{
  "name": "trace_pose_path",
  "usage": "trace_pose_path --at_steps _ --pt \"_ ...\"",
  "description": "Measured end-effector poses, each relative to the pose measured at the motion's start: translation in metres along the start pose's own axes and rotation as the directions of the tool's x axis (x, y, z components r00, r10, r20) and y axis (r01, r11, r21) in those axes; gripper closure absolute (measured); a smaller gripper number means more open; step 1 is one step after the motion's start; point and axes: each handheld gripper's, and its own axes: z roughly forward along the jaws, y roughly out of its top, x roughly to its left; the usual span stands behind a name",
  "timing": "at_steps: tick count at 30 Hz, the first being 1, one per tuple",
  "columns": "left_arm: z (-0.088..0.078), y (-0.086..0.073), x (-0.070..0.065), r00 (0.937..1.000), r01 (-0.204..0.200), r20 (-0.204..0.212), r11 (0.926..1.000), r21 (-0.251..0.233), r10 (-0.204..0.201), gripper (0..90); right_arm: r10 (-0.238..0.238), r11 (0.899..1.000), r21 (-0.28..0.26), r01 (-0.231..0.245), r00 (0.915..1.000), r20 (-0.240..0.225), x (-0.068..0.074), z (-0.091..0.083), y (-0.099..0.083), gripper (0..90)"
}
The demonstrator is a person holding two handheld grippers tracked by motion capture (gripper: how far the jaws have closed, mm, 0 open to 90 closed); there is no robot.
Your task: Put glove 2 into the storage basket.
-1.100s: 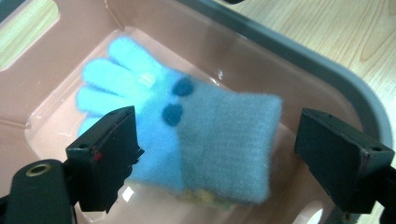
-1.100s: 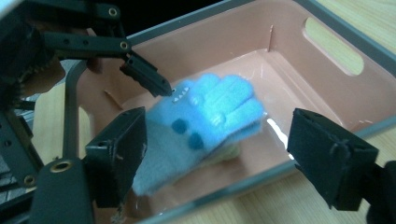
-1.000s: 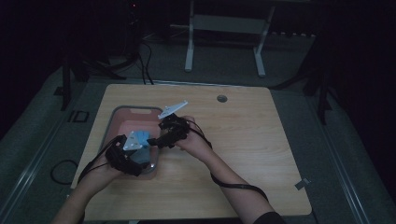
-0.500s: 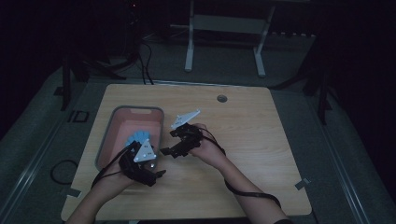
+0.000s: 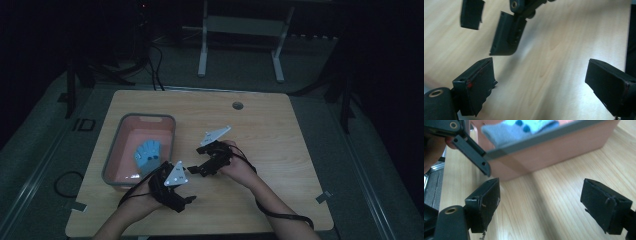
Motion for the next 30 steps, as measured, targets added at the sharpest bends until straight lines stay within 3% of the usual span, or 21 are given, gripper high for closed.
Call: trace_pose_path --at_steps 11,21,30 --pt "0.022 0.005 -0.013 0.9989 -0.017 0.044 0.9999 -0.001 0.017 9.2 0.015 1.000 0.017 -0.016 0.9993 0.033 -0.009 -0.015 -0.043 16.1" --pt "0.043 0.002 -0.024 0.9948 -0.035 0.096 0.9994 -0.005 0.036 9.2 0.019 1.000 0.016 -0.020 0.9986 0.049 -0.009 -0.027 -0.069 16.1" --pt "0.052 -0.007 -0.026 0.9924 -0.003 0.123 0.9995 -0.030 0.007 9.3 0.041 0.999 0.012 -0.042 0.9971 0.063 -0.011 -0.032 -0.092 15.5"
